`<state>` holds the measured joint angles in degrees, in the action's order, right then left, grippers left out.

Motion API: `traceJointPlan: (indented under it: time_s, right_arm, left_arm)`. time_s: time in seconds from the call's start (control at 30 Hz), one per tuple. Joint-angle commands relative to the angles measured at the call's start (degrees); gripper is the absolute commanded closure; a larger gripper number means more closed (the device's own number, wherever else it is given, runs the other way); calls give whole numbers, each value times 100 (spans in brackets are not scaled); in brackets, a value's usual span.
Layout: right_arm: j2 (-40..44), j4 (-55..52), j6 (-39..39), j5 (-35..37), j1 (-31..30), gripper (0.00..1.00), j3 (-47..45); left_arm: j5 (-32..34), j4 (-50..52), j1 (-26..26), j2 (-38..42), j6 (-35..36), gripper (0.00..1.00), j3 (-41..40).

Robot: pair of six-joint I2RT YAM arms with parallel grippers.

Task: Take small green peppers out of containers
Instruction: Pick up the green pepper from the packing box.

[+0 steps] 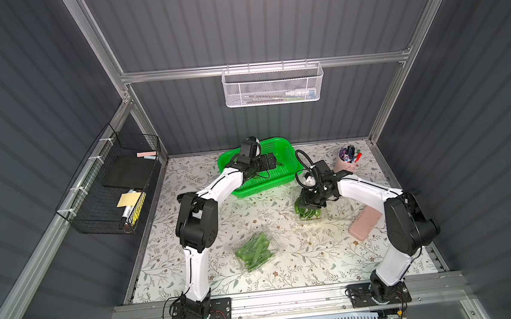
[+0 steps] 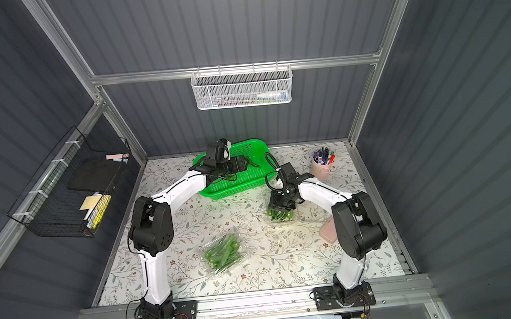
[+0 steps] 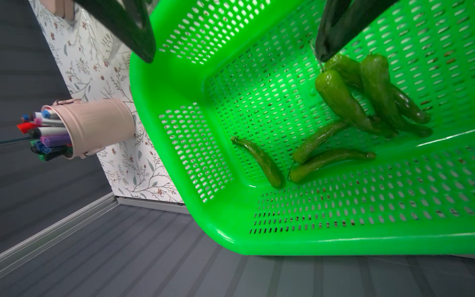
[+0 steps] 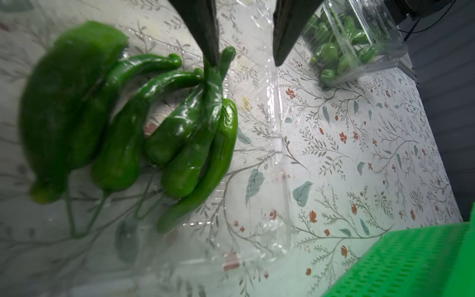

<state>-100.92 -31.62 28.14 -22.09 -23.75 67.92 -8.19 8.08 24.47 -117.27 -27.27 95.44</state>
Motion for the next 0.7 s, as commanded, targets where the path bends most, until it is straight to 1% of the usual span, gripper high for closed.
traceJointPlan:
  time_s: [0.0, 0.07, 0.23, 0.43, 0.57, 0.67]
  right_arm:
    - [-128, -267, -110, 124, -89, 64, 160]
    - [-222, -357, -146, 274, -119, 64, 164]
    - [-428, -392, -203, 345, -162, 65, 117]
    - [-573, -253, -105, 345, -198, 68, 16]
    - [-613, -148, -44, 319, -200, 74, -42]
    - [-560, -164, -54, 345, -200, 83, -51]
  left_arm:
    - [83, -311, 74, 311, -248, 1, -294]
    - [72, -371, 76, 426, -302, 1, -488]
    - [115, -489, 84, 652, -373, 1, -795]
    - [124, -504, 93, 740, -375, 1, -893]
    - [122, -509, 93, 739, -362, 1, -894]
    - [89, -509, 93, 727, -365, 1, -895]
